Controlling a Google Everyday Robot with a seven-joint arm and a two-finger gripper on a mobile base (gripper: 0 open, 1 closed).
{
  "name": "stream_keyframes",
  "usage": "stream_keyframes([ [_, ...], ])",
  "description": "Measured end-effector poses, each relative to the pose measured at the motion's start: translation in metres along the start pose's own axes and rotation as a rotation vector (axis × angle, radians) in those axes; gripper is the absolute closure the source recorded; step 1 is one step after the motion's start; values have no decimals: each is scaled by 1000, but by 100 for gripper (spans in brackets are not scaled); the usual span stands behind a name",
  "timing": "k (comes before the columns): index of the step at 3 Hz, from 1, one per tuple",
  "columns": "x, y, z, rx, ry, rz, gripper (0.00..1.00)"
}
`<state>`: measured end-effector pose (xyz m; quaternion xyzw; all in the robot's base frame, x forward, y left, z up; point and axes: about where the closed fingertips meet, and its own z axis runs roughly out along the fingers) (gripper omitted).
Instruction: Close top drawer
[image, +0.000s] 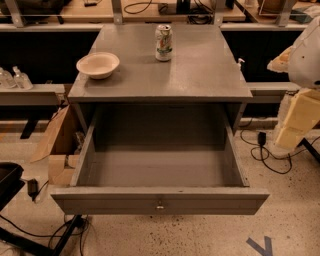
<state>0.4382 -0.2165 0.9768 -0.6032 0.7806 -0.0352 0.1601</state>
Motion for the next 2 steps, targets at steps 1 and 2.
stream_keyframes([
  [1,0,0,0,0,0,0,0],
  [2,9,12,13,-6,-21,18,0],
])
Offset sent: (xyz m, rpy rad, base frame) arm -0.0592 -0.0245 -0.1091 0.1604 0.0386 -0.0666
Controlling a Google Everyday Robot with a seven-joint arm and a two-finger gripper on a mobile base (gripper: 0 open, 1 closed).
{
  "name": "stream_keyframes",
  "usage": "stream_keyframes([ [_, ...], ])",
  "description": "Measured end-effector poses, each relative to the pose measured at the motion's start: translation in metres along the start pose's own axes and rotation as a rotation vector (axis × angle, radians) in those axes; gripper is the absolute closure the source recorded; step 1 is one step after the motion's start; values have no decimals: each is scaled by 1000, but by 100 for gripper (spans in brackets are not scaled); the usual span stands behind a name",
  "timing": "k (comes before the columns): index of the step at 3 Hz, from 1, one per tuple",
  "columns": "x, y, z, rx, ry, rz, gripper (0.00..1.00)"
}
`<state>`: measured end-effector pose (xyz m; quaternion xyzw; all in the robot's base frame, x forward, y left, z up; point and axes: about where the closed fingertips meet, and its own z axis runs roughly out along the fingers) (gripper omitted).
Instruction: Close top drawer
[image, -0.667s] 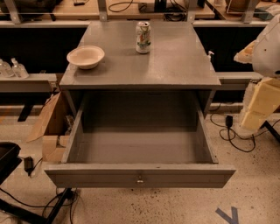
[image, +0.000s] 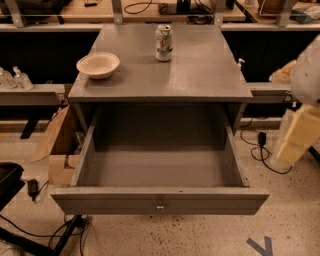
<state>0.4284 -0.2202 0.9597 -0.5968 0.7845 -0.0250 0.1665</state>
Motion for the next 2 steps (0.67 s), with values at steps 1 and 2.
stream_keyframes([
  [1,36,51,43,0,-62,77,26],
  [2,62,93,81,4,-68,129,50],
])
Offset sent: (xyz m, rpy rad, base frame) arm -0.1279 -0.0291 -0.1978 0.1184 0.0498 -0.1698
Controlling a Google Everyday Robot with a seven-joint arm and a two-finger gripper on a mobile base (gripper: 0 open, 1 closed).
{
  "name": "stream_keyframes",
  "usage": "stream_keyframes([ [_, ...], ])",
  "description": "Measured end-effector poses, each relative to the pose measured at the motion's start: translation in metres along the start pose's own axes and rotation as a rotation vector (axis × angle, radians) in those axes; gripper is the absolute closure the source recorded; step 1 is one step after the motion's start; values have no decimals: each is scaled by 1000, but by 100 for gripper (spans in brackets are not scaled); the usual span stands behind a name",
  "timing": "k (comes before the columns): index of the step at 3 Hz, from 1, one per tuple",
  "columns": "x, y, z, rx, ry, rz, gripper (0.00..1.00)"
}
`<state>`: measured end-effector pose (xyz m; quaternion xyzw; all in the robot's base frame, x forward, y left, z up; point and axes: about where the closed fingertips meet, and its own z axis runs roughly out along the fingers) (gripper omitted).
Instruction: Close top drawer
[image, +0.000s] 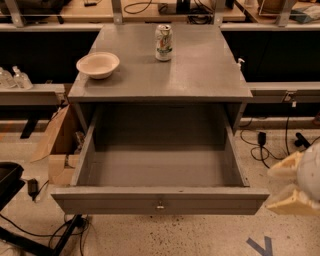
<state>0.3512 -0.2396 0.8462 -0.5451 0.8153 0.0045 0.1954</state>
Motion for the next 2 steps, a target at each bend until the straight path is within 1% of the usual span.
stream_keyframes([
  [1,33,24,56,-50,-31,56,72],
  [2,53,37,94,-90,-53,93,96],
])
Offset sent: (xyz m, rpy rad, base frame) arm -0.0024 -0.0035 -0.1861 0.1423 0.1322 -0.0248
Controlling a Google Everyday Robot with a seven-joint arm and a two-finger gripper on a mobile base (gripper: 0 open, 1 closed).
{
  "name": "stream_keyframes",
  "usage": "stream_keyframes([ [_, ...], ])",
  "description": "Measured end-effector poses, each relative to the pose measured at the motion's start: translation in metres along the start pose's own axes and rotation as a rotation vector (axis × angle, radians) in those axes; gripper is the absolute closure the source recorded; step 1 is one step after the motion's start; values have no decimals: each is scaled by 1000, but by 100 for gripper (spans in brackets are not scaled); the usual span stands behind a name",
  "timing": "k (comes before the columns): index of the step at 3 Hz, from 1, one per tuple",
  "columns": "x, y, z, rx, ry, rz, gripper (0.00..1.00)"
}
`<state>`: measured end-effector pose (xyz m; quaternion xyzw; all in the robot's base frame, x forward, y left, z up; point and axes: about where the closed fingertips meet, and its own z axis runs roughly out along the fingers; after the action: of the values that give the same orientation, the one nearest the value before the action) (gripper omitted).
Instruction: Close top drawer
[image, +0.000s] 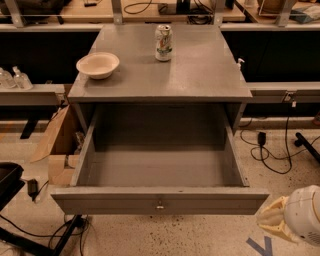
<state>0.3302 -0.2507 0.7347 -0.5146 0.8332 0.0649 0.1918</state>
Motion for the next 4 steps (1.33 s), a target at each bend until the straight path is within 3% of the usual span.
stream_keyframes([
  [2,10,3,18,-18,-10,16,100],
  [4,-20,34,128,-142,-246,-53,100],
])
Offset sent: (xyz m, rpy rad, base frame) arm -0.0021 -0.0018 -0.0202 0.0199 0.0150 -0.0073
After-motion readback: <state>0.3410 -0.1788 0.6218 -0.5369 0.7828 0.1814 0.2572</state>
